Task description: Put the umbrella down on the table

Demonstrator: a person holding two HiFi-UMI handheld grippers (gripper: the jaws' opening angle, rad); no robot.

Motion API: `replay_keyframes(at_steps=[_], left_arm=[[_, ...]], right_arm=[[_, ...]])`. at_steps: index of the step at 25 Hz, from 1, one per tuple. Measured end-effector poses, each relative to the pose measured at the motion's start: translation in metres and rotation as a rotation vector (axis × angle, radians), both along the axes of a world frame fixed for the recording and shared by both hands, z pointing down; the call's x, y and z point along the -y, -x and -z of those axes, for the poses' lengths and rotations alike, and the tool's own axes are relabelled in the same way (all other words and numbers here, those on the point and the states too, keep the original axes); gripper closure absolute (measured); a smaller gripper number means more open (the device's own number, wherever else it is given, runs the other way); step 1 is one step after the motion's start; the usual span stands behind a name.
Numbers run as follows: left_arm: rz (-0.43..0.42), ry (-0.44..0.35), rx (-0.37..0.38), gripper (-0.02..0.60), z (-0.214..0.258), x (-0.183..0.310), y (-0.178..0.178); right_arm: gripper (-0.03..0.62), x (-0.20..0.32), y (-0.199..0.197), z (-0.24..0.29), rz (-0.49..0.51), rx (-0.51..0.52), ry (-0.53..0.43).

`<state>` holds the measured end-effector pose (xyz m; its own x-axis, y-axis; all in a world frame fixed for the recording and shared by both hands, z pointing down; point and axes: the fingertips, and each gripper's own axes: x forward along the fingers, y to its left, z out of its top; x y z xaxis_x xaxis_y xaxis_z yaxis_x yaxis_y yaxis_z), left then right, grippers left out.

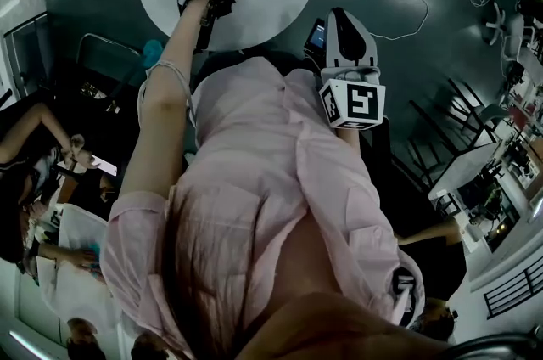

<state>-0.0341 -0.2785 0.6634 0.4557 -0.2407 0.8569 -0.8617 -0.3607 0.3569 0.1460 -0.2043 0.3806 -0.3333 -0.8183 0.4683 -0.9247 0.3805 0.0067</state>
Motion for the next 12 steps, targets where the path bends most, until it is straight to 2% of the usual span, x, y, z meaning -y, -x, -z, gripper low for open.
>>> replay_keyframes(at_steps=[5, 12], left_arm=[[-0.002, 0.026, 0.014, 0.245, -0.014, -0.002, 0.001], [0.0, 0.001, -0.006, 0.244, -0.012, -0.003, 0.0]], right_arm=[[0.553, -0.003, 0.004, 0.001, -0.01, -0.013, 0.01], [0.553, -0.003, 0.012, -0.001, 0.015, -0.028, 0.018]])
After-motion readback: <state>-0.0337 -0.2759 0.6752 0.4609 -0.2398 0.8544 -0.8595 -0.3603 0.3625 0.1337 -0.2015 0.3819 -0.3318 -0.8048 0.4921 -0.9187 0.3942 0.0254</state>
